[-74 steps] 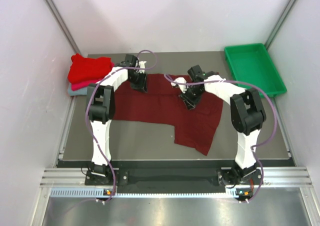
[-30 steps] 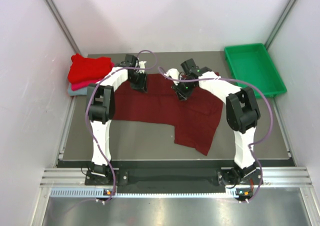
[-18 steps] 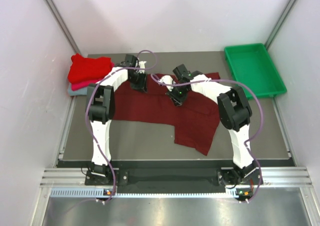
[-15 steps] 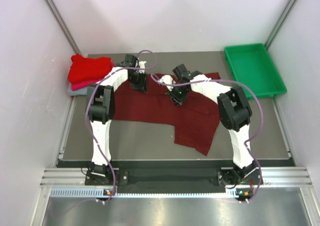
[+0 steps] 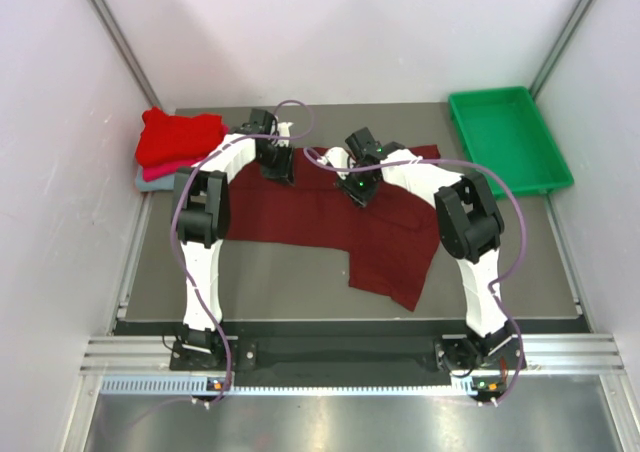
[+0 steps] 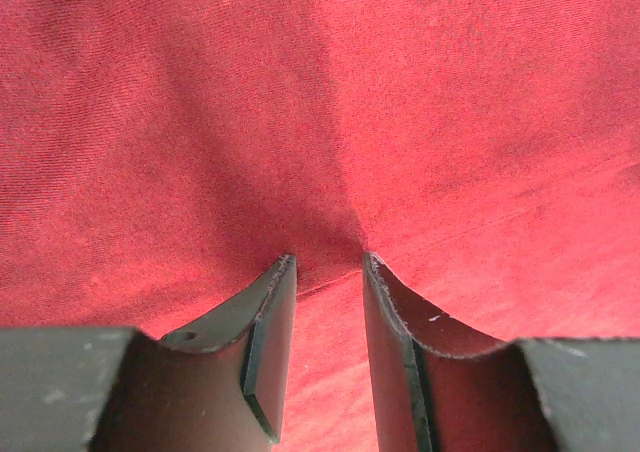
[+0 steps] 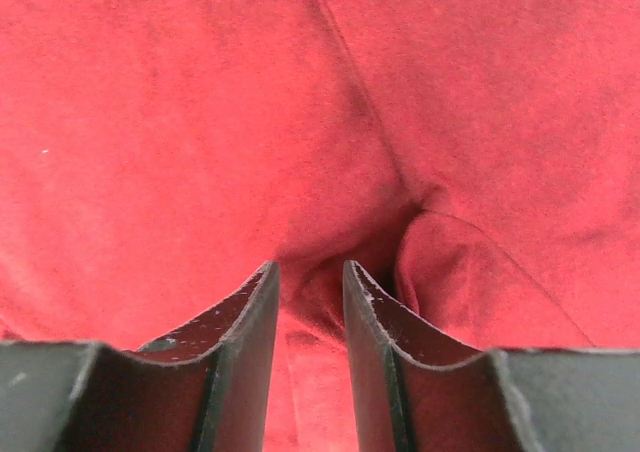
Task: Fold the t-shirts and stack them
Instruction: Fold the tshirt
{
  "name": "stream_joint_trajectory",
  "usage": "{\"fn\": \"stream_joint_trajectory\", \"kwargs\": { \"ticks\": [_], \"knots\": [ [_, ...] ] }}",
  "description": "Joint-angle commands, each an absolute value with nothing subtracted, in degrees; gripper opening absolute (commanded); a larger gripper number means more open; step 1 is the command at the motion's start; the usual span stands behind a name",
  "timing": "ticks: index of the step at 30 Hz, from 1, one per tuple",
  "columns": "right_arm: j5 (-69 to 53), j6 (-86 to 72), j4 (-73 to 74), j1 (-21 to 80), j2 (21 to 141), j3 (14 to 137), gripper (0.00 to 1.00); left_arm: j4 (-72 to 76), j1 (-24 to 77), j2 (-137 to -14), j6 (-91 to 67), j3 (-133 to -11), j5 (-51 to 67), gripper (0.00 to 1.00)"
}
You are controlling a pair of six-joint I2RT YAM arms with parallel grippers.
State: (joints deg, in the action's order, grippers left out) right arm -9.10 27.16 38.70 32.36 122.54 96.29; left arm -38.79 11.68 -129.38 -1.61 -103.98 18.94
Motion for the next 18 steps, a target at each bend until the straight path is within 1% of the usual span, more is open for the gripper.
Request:
{"fn": "stream_joint_trajectory", "kwargs": {
  "ticks": [1,3,4,6,7,9,10,13,18],
  "knots": [
    [-6.2,26.0,36.2,32.4,120.6,97.0,0.30,-40.6,11.7,-129.3,-1.8,-103.5,19.8,0.38],
    [-5.5,26.4,36.0,32.4,120.3,96.8,0.25,-40.7,11.7,-129.4,-1.8,-103.3,19.7,0.38],
    [-4.9,26.6,35.9,32.4,120.1,96.7,0.20,-40.7,11.7,-129.3,-1.8,-103.2,19.8,0.38],
    [-4.6,27.0,35.9,32.4,119.3,96.2,0.18,-40.4,11.8,-129.4,-2.0,-103.2,20.0,0.38],
    [-4.4,27.2,35.9,32.5,119.0,96.0,0.14,-40.3,11.7,-129.3,-2.2,-103.2,20.0,0.38],
    [-4.4,27.4,35.9,32.4,118.2,95.4,0.09,-40.3,11.9,-129.4,-2.3,-103.4,20.0,0.38],
    [-4.7,27.6,36.0,32.5,118.0,95.1,0.05,-40.3,11.8,-129.5,-2.3,-103.5,20.0,0.38],
    [-5.7,27.9,37.3,32.6,117.0,95.2,0.00,-40.3,11.8,-129.5,-2.3,-103.6,19.9,0.38],
    [-6.8,28.4,41.3,32.7,114.5,96.1,0.00,-40.3,11.8,-129.5,-2.1,-103.6,19.8,0.38]
  ]
}}
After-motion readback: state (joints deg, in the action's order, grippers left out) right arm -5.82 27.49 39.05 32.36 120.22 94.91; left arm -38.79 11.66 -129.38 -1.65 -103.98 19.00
